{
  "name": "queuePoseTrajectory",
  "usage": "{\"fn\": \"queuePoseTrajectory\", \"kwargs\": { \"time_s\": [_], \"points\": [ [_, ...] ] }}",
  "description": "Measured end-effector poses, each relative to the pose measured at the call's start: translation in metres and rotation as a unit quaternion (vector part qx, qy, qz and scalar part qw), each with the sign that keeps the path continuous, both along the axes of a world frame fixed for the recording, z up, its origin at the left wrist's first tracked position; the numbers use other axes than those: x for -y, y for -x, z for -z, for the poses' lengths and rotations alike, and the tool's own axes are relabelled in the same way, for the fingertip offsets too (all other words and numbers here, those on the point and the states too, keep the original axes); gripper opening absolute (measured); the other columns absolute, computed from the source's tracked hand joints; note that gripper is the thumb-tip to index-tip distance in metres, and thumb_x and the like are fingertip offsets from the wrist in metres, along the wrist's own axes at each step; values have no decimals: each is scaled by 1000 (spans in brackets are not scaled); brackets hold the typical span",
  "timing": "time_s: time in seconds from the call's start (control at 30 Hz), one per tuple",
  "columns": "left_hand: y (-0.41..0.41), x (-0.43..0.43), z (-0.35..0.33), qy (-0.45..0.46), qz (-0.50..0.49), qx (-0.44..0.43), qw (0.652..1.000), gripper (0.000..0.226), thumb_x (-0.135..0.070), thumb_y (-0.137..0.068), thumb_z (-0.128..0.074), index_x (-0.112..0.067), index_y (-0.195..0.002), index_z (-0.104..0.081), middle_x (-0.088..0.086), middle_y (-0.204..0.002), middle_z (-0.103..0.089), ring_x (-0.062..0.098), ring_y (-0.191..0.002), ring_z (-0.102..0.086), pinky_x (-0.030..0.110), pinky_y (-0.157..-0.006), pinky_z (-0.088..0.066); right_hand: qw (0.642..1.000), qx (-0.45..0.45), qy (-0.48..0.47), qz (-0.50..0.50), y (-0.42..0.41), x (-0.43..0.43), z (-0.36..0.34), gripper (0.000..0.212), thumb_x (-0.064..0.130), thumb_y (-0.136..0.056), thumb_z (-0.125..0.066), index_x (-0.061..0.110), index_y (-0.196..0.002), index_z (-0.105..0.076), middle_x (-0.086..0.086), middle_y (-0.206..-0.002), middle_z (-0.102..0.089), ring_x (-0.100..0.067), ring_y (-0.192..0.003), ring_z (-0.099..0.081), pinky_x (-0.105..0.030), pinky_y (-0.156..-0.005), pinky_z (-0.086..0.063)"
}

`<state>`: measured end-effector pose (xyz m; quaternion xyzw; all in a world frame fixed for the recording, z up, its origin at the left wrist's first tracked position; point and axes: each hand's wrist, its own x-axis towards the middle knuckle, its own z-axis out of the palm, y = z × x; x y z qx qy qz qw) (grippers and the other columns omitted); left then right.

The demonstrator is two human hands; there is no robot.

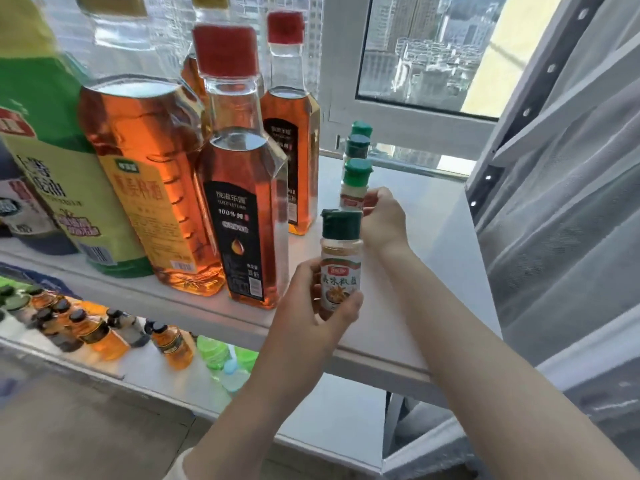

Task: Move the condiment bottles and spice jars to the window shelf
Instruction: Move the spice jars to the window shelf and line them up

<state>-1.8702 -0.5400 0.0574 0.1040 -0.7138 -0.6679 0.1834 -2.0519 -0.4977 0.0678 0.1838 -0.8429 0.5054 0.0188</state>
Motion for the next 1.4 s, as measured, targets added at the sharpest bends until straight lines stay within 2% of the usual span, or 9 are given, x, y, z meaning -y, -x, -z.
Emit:
{"fn": "queuePoseTrajectory", "kwargs": {
  "time_s": [0.2, 0.33, 0.53, 0.63, 0.73, 0.9, 1.03, 1.13, 1.4],
  "points": [
    [3, -1, 0, 19, -13, 8, 1000, 37, -38, -72, -64, -30, -106, -53, -14, -88, -65, 9, -87, -62, 37, -85, -53, 999, -44, -18, 18, 14, 13, 7, 43, 20, -73, -75, 1, -105, -52, -16, -108, -58, -28, -99, -56, -37, -89, -47],
    [5, 1, 1, 21, -25, 16, 999, 48, -49, -66, -65, -33, -109, -53, -9, -95, -65, 13, -94, -63, 43, -88, -52, 998, -56, -26, 26, 20, 17, 7, 49, 21, -72, -77, 0, -108, -52, -16, -110, -55, -27, -101, -54, -29, -87, -44],
    [11, -1, -7, 37, -34, 41, 998, 36, -31, -81, -67, -31, -112, -49, -6, -103, -63, 13, -97, -62, 40, -92, -51, 998, -7, 54, 29, 0, -8, -16, 62, 45, -73, -71, 8, -116, -47, -9, -117, -51, -17, -100, -54, -28, -89, -48],
    [20, -2, -14, 35, -25, 50, 998, 43, -27, -84, -63, -25, -122, -44, -3, -111, -60, 17, -104, -60, 41, -95, -49, 984, 50, 167, -34, -30, -39, -46, 46, 52, -76, -61, 19, -105, -51, 1, -107, -59, -11, -95, -60, -25, -82, -53],
    [32, -3, -20, 49, -21, 54, 997, 46, -25, -86, -61, -24, -127, -41, -3, -116, -58, 14, -105, -59, 31, -93, -49, 985, 50, 120, -116, -53, -57, -64, 50, 55, -63, -62, 24, -101, -55, 8, -100, -62, -9, -94, -62, -25, -80, -54],
    [44, -7, -28, 95, -38, 40, 994, 40, -16, -86, -62, -18, -122, -44, -3, -108, -57, 9, -93, -54, 9, -71, -44, 987, 32, 87, -129, -60, -62, -71, 43, 37, -65, -75, 21, -102, -60, 5, -98, -67, -13, -91, -67, -32, -80, -56],
    [45, -6, -30, 127, -34, 45, 990, 53, -20, -86, -62, -20, -132, -37, 0, -127, -51, 12, -115, -50, 13, -85, -38, 985, 34, 120, -119, -51, -59, -69, 25, 20, -71, -77, 24, -90, -62, 4, -92, -69, -17, -87, -69, -36, -80, -57],
    [35, -6, -27, 193, -40, 70, 978, 72, -30, -86, -61, -21, -144, -20, -2, -150, -27, 9, -135, -29, 13, -97, -23, 989, 4, 117, -95, -42, -51, -63, 25, 19, -71, -78, 29, -87, -61, 5, -94, -69, -16, -88, -68, -37, -84, -55],
    [3, -12, -12, 237, -51, 73, 967, 66, -36, -88, -56, -27, -142, -21, -12, -148, -29, 0, -132, -27, 5, -94, -17, 994, -57, 76, -57, -31, -25, -38, 31, 19, -73, -77, 23, -98, -60, 17, -86, -62, 3, -80, -61, -15, -77, -49]
  ]
}}
